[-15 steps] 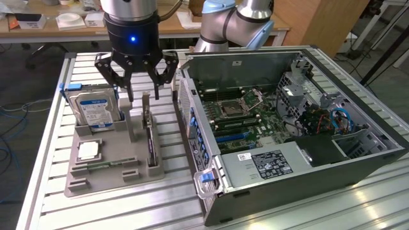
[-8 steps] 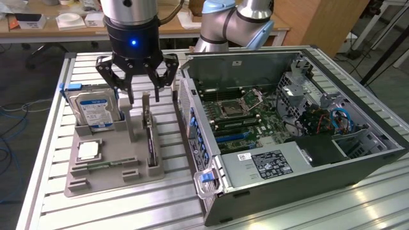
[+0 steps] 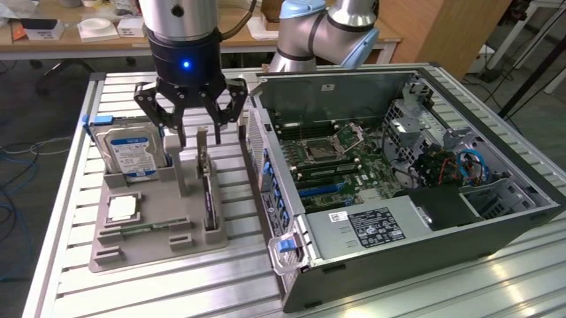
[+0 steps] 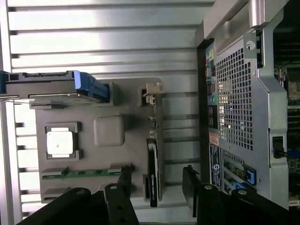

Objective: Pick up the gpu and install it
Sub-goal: 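Pick up the gpu and move the gpu toward the slot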

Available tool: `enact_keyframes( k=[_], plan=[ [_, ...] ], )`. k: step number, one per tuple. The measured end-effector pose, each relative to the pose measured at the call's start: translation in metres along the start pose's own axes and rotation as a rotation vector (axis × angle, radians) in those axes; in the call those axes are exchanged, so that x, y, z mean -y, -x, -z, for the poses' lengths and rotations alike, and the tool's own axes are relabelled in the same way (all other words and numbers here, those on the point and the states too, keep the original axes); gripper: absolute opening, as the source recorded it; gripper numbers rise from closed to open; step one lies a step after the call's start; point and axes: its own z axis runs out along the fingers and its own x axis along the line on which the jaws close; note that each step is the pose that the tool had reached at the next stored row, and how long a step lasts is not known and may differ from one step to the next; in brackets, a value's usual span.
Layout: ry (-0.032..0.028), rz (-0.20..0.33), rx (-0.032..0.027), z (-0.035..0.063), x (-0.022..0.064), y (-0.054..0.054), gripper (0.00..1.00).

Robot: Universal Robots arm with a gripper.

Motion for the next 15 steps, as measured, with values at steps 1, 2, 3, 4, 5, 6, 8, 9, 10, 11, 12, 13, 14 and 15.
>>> enact_keyframes(
  k=[1,2,3,4,5,6,8,9,10,11,12,13,14,15],
  plan=[
    [0.0,0.0,0.0,-0.0008,0.0,0.0,0.56],
    [0.0001,0.0,0.0001,-0.0016,0.0,0.0,0.56],
    [0.0,0.0,0.0001,-0.0023,0.0001,0.0,0.56],
    [-0.0001,0.0,0.0,-0.0031,0.0001,0.0,0.56],
    [-0.0001,0.0,-0.0001,-0.0038,0.0001,0.001,0.56],
    [-0.0001,0.0,0.0,-0.0046,0.0001,0.001,0.56],
    [0.0,0.0,0.0002,-0.0062,0.0002,0.001,0.56],
    [0.0,0.0,0.0002,-0.007,0.0002,0.001,0.56],
    [-0.0004,0.0,0.0002,-0.0078,0.0002,0.001,0.56],
    [-0.0011,0.0,0.0002,-0.0086,0.0003,0.001,0.56],
    [-0.0018,0.0,0.0002,-0.0093,0.0003,0.001,0.56],
    [-0.0023,0.0,0.0002,-0.01,0.0004,0.001,0.56],
    [-0.0026,0.0,0.0002,-0.0107,0.0004,0.001,0.56],
    [-0.0026,0.0,0.0003,-0.0113,0.0004,0.001,0.56]
  ],
)
